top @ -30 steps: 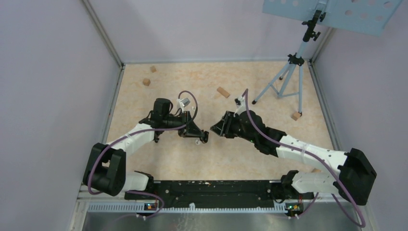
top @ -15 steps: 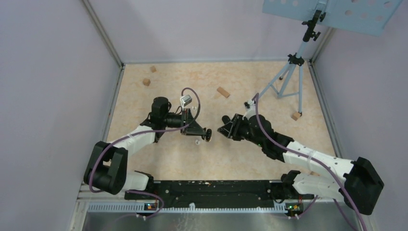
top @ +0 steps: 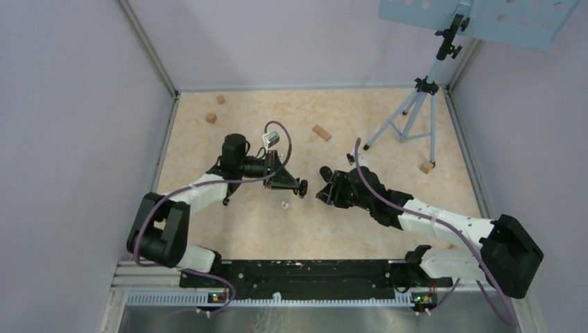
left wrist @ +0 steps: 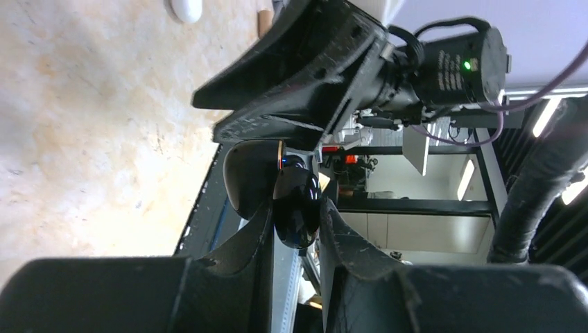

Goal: Insert the wireless bluetooth earbuds into the charging case
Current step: Place the charging case with the earbuds at the center of the board.

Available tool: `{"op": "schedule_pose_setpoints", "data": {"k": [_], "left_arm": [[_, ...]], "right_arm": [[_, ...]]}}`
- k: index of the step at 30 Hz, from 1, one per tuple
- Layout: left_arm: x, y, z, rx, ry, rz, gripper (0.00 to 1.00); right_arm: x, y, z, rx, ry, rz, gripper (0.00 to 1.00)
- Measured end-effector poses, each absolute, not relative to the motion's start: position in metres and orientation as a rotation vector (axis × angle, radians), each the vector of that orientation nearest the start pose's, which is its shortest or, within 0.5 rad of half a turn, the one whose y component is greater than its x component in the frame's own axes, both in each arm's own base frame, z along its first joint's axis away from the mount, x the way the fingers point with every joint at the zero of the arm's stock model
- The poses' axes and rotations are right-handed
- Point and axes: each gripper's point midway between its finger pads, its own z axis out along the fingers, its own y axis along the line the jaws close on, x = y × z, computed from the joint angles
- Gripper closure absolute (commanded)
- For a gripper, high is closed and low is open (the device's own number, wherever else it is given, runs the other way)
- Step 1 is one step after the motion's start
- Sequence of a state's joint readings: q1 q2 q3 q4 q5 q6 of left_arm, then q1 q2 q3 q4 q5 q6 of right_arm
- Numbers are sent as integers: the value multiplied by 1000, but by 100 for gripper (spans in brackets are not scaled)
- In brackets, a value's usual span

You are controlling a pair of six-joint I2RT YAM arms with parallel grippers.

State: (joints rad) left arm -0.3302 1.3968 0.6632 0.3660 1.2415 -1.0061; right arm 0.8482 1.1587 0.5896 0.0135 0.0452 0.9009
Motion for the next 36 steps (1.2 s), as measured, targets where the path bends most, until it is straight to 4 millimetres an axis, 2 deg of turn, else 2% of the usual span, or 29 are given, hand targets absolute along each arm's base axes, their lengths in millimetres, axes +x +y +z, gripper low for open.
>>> {"op": "schedule_pose_setpoints", "data": {"k": [4, 10, 12, 15, 18, 23, 28, 29, 31, 34, 35, 36], "left_arm": [[241, -267, 178, 218, 2296, -1938, 100], [307, -279, 153, 188, 2327, -1900, 100], [336, -287, 147, 211, 2317, -1894, 100], [371, -296, 131, 241, 2326, -1858, 100], [398, -300, 109, 243, 2372, -1794, 100], [421, -301, 71, 231, 2464, -1700, 100], [416, -291, 46, 189, 2557, -1648, 100], [416, -289, 45, 185, 2564, -1646, 94], [416, -287, 44, 188, 2565, -1640, 65], [416, -285, 43, 196, 2568, -1619, 37], [416, -284, 44, 189, 2572, -1623, 21], [416, -284, 46, 194, 2569, -1622, 16]], "right_arm": [[218, 262, 121, 125, 2285, 866, 60], [224, 217, 152, 172, 2185, 728, 59], [223, 207, 160, 182, 2159, 700, 59], [220, 193, 162, 197, 2152, 660, 59], [216, 186, 159, 204, 2166, 634, 59], [213, 181, 154, 208, 2188, 610, 59], [212, 180, 152, 207, 2196, 603, 59], [212, 180, 152, 206, 2196, 603, 59], [212, 180, 152, 206, 2199, 602, 59], [211, 182, 149, 200, 2211, 600, 59], [211, 182, 147, 198, 2216, 599, 59], [211, 183, 147, 198, 2219, 599, 59]]}}
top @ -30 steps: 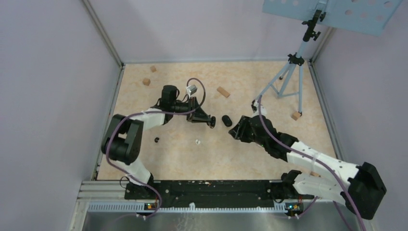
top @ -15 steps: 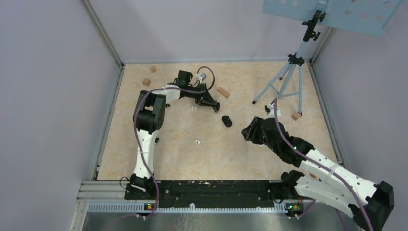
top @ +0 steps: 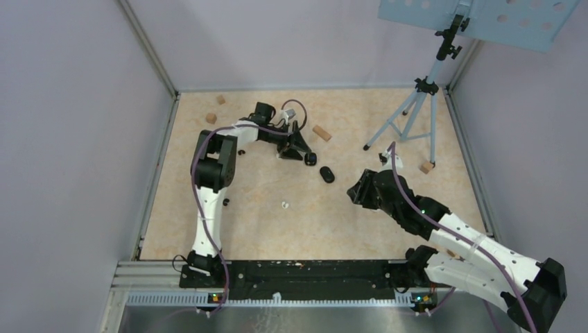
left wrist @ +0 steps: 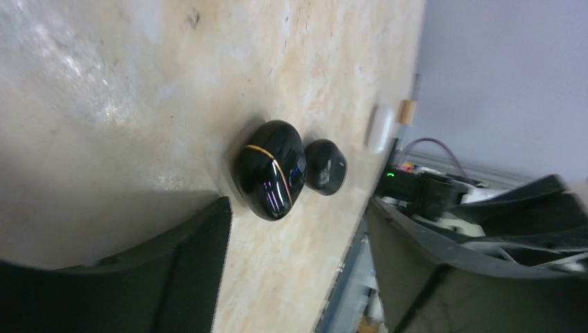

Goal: Insert the wireless bluetooth earbuds into the charging case
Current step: Place the charging case with the earbuds at the center of the board.

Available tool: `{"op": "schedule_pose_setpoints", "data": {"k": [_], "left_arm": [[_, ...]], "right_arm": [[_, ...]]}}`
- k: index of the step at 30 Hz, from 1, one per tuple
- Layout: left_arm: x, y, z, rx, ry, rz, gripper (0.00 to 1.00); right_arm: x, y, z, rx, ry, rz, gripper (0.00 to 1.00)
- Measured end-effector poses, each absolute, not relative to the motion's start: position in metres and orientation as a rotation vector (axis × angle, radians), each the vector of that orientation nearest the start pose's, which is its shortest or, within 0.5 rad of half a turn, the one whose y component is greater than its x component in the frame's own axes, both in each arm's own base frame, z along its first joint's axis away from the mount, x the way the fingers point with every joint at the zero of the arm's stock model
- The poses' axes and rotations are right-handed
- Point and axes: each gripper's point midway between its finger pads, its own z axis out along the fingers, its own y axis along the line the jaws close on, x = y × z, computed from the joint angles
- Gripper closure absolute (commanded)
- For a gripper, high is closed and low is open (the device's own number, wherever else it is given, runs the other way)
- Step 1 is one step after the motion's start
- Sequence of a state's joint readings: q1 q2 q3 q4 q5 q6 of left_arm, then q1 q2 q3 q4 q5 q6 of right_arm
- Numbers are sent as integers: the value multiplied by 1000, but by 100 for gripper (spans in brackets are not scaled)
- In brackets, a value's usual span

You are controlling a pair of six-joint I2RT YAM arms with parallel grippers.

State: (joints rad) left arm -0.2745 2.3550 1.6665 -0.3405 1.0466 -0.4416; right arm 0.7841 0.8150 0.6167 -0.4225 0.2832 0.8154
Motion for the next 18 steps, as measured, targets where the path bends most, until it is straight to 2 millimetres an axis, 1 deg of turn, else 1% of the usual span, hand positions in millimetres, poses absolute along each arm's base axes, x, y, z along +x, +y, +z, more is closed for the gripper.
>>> {"op": "schedule_pose_setpoints", "data": {"k": [1, 2, 6, 9, 11, 13, 15, 17, 18], "left_arm": [[415, -284, 54, 192, 2566, -1632, 13], [416, -284, 59, 211, 2555, -1602, 12], [427, -275, 78, 240, 2536, -1403, 11], [431, -263, 101, 254, 2519, -1252, 11], [430, -254, 125, 265, 2484, -1154, 11], [422, -241, 159, 283, 2421, -1052, 11], [409, -229, 196, 301, 2346, -969, 9], [391, -215, 229, 307, 2269, -893, 7], [381, -208, 240, 304, 2241, -863, 6]], "right_arm": [[211, 183, 147, 197, 2220, 598, 59], [211, 183, 146, 197, 2221, 597, 59], [212, 183, 146, 197, 2220, 597, 58], [211, 182, 146, 194, 2222, 593, 58], [211, 181, 145, 191, 2225, 586, 57], [210, 180, 143, 179, 2238, 566, 57], [211, 179, 141, 156, 2255, 535, 54], [213, 180, 139, 123, 2272, 502, 48], [215, 180, 137, 99, 2284, 480, 46]]}}
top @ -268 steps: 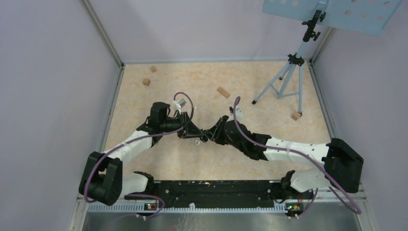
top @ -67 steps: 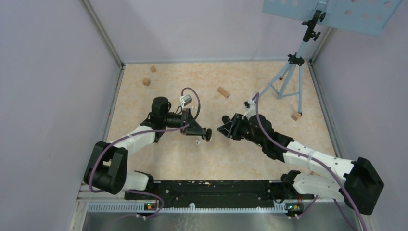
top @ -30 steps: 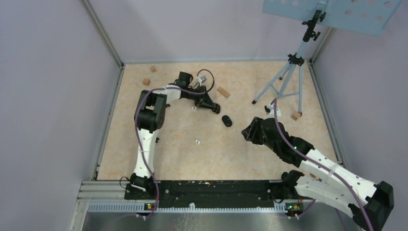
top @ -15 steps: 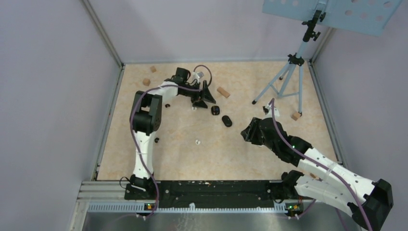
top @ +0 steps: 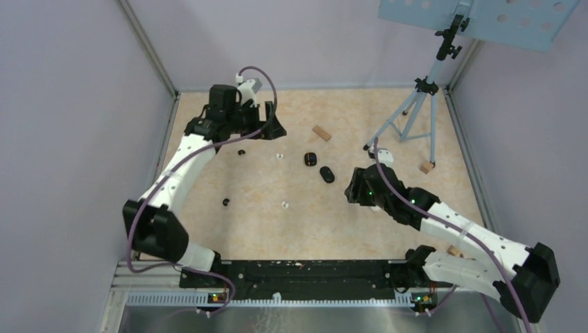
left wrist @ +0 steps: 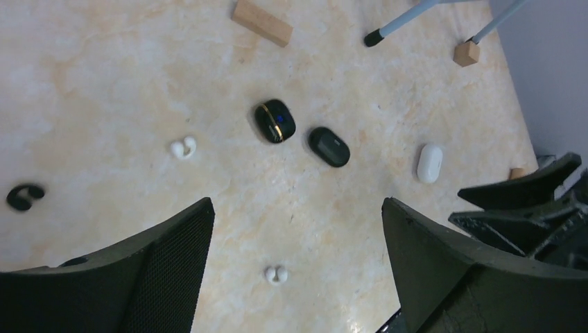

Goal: Insert the wireless bluetooth earbuds into the charging case
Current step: Place the charging case with the earbuds at the center of the board, then pick up the charging case from the center of the board.

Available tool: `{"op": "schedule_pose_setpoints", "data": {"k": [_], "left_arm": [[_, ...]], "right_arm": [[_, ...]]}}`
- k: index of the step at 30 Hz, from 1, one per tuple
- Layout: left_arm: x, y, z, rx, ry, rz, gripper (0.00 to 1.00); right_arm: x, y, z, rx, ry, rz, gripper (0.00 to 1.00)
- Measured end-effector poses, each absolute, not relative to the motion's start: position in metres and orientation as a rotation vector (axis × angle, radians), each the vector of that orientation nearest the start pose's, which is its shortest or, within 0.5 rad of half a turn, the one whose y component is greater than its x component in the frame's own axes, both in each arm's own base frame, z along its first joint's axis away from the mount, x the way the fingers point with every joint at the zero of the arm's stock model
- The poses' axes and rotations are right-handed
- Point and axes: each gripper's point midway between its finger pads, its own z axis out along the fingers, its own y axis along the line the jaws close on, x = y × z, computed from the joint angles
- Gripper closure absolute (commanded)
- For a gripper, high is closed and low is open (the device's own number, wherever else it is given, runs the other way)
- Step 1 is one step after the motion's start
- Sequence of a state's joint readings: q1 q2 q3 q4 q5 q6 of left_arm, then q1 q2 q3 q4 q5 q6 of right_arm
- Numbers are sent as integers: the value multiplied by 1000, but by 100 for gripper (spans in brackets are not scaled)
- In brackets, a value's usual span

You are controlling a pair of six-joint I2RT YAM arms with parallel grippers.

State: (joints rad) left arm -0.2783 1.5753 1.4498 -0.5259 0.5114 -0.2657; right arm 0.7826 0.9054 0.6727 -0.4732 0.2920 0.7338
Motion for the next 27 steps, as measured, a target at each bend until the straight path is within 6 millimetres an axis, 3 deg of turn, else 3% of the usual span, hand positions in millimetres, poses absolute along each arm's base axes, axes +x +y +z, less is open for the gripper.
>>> {"op": "schedule_pose_setpoints", "data": {"k": [3, 5, 10, 13, 16, 23, 27], "left_arm": [[351, -187, 250, 270, 2202, -774, 4], [331, -173, 237, 224, 2227, -718, 4], [284, -133, 159, -18, 2441, -539, 1], [263, -117, 132, -136, 2522, -462, 1], [251, -114, 130, -175, 2527, -471, 1], [250, -124, 141, -167, 2525, -548, 1], [249, -129, 143, -159, 2533, -583, 1]], "right_arm": [[222, 186, 131, 20, 2327, 416, 39], [227, 191, 126, -28, 2354, 386, 29], [254, 208, 107, -139, 2421, 335, 26], [276, 218, 96, -196, 2438, 321, 26], [298, 227, 82, -257, 2446, 314, 25], [327, 247, 44, -432, 2474, 277, 25], [335, 250, 27, -487, 2480, 239, 34]]}}
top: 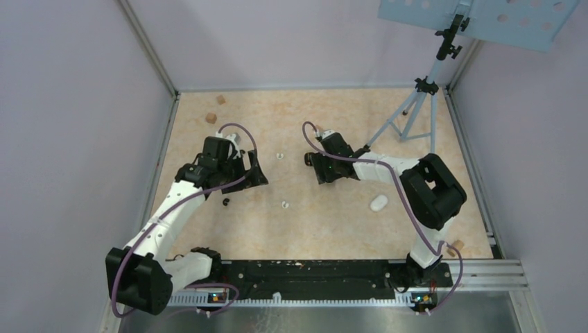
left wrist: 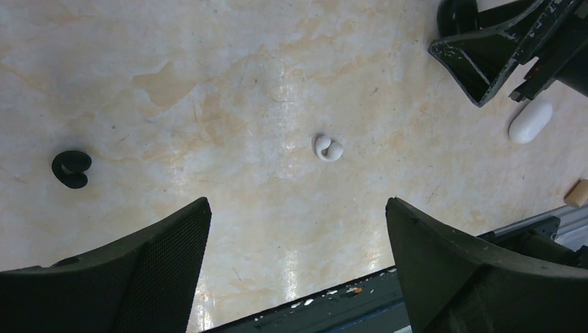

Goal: Insert the wireless bluetooth earbuds into the charging case
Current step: Pick up the charging case from the center of the board.

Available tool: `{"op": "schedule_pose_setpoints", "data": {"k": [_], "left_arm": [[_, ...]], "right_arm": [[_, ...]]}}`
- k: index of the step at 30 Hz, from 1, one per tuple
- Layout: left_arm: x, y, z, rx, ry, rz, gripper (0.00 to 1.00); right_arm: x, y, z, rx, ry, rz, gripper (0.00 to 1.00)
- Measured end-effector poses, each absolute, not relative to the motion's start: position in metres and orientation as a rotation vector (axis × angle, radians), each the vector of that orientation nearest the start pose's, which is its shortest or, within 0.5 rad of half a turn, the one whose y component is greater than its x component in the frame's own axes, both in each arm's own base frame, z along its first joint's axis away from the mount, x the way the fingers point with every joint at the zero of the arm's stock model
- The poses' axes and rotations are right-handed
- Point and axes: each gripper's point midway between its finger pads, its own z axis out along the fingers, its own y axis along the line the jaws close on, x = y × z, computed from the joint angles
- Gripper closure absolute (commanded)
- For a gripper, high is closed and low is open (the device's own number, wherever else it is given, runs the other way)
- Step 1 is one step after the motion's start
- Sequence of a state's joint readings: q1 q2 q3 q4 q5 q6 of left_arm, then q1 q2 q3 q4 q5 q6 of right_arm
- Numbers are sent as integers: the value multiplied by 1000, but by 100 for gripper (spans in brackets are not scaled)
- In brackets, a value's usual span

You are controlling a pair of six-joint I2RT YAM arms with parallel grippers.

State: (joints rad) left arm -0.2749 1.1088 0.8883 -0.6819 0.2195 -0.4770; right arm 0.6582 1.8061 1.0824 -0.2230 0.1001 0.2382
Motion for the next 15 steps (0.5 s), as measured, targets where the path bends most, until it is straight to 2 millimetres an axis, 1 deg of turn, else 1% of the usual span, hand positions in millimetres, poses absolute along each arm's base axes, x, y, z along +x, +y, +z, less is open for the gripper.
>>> {"op": "schedule_pose_setpoints", "data": {"k": [3, 7, 8, 9, 11, 13, 15], "left_arm": [[248, -134, 145, -159, 2535, -618, 1], [247, -137, 145, -180, 2538, -644, 1], [248, -138, 145, -186, 2541, -652, 1], [248, -139, 144, -192, 2546, -662, 1], [249, -145, 143, -197, 2554, -702, 1], [252, -154, 145, -200, 2551, -772, 2], [255, -164, 148, -206, 2531, -846, 5]], "right_arm": [[341, 252, 27, -505, 2459, 239, 45], [340, 255, 27, -530, 2452, 256, 66], [340, 257, 27, -535, 2449, 272, 69], [339, 259, 28, -539, 2445, 288, 71], [335, 262, 29, -546, 2433, 329, 72], [321, 264, 35, -557, 2425, 381, 72], [305, 265, 45, -566, 2404, 432, 72]]}}
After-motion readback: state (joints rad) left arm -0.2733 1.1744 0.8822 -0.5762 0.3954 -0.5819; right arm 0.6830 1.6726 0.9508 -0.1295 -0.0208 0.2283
